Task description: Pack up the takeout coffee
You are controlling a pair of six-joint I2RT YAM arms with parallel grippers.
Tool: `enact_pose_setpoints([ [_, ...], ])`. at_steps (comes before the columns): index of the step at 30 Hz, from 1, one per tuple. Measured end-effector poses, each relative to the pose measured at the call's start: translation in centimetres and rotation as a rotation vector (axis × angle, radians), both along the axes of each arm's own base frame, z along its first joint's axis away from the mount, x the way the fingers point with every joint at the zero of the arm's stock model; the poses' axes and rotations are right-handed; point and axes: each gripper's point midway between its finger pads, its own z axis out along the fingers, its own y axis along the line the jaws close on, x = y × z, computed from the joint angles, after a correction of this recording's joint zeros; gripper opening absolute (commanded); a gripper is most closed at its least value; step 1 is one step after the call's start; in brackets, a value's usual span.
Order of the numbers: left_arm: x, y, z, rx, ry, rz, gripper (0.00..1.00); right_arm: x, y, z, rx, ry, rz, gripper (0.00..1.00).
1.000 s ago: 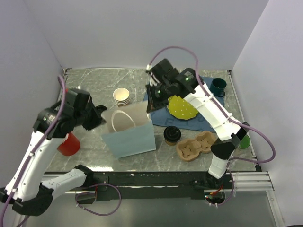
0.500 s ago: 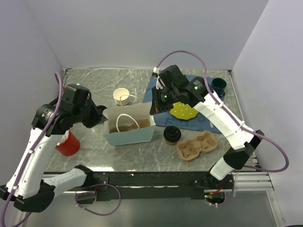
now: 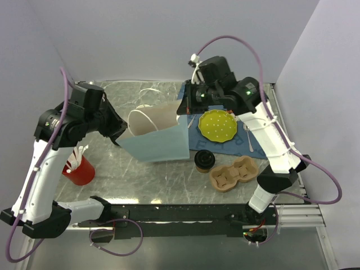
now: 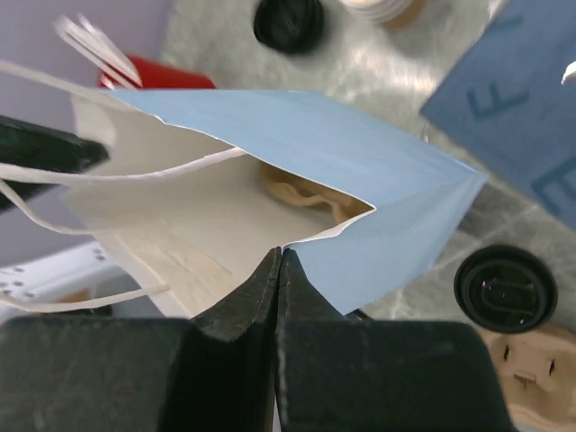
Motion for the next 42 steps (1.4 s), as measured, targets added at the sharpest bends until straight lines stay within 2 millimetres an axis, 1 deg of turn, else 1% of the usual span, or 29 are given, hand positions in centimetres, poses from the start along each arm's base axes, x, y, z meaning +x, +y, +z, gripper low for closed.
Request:
enact_pose_setpoints([
  [1,0.1,-0.1,0.8,-0.013,-0.019,-0.004,0.01,0.2,-0.2,1.0,0.016,-0.018,-0.008,0.0],
  [3,0.0,-0.3,2.0,-0.034,-0.047,-0.01,0.01,-0.2,-0.7,1.9,0.03,-0.023,-0.017,0.0],
  [6,-0.1,-0.4,3.0,-0.054,-0.071,-0.019,0.01,-1.2,-1.4,1.8,0.038,0.007,-0.024,0.0],
  [7,-0.1,-0.5,3.2,-0.059,-0.075,-0.021,0.01,-1.5,-1.6,1.6,0.041,0.02,-0.025,0.02],
  [8,-0.2,-0.6,3.2,-0.062,-0.075,-0.025,0.01,-1.8,-1.8,1.3,0.039,0.033,-0.028,0.06],
  [9,-0.3,-0.6,3.1,-0.061,-0.07,-0.026,0.04,-2.0,-2.0,0.7,0.031,0.051,-0.031,0.19],
  [10,-0.2,-0.6,2.9,-0.062,-0.069,-0.027,0.24,-2.2,-2.2,0.2,0.027,0.064,-0.034,0.29],
  [11,-0.3,-0.6,2.3,-0.058,-0.059,-0.028,0.39,-2.4,-2.4,-0.9,0.015,0.08,-0.037,0.36],
  [12,-0.4,-0.6,1.2,-0.051,-0.041,-0.03,0.48,-2.5,-2.5,-1.4,0.009,0.092,-0.043,0.42],
  [13,-0.7,-0.5,-0.3,-0.041,-0.021,-0.032,0.59,-2.5,-2.6,-2.3,0.004,0.098,-0.044,0.52],
  [15,-1.6,-0.2,-3.6,-0.012,0.044,-0.039,0.7,-2.9,-3.0,-4.6,-0.023,0.133,-0.052,0.53],
  [16,-2.2,0.1,-5.5,0.004,0.087,-0.037,0.72,-3.3,-3.4,-6.1,-0.05,0.161,-0.055,0.53],
  [17,-2.6,0.3,-6.6,0.019,0.115,-0.041,0.73,-3.4,-3.6,-7.1,-0.07,0.18,-0.058,0.54],
  [18,-3.0,0.5,-7.4,0.032,0.14,-0.042,0.74,-3.4,-3.7,-7.7,-0.084,0.19,-0.062,0.54],
  [20,-2.9,0.5,-7.5,0.042,0.14,-0.046,0.74,-3.2,-3.8,-8.0,-0.092,0.19,-0.068,0.54],
  [22,-2.7,0.7,-7.3,0.056,0.125,-0.051,0.74,-2.8,-3.9,-7.4,-0.088,0.163,-0.073,0.55],
  [26,-2.2,1.2,-6.9,0.096,0.104,-0.054,0.72,-1.9,-4.0,-4.8,-0.057,0.079,-0.073,0.55],
  [29,-1.6,1.7,-7.1,0.143,0.104,-0.046,0.69,-1.4,-4.1,-3.4,-0.05,0.024,-0.068,0.55],
  [31,-1.0,2.1,-7.2,0.178,0.105,-0.034,0.66,-1.1,-4.2,-3.2,-0.062,0.0,-0.069,0.55],
  [35,0.1,2.3,-7.7,0.221,0.118,-0.025,0.6,-0.2,-5.0,-3.2,-0.112,-0.05,-0.088,0.61],
  [36,0.3,2.2,-7.9,0.228,0.124,-0.024,0.56,0.0,-5.2,-3.2,-0.121,-0.058,-0.094,0.62],
  [39,0.9,2.1,-8.0,0.234,0.114,-0.019,0.5,0.4,-5.8,-3.2,-0.125,-0.074,-0.112,0.76],
  [40,1.1,2.2,-7.9,0.239,0.105,-0.018,0.49,0.5,-6.1,-3.5,-0.124,-0.074,-0.12,0.91],
  [41,1.3,2.3,-7.9,0.247,0.097,-0.015,0.47,0.5,-6.6,-3.9,-0.124,-0.064,-0.132,1.0],
  [42,1.4,2.4,-7.9,0.256,0.094,-0.015,0.42,0.5,-7.2,-4.2,-0.121,-0.056,-0.148,1.0],
])
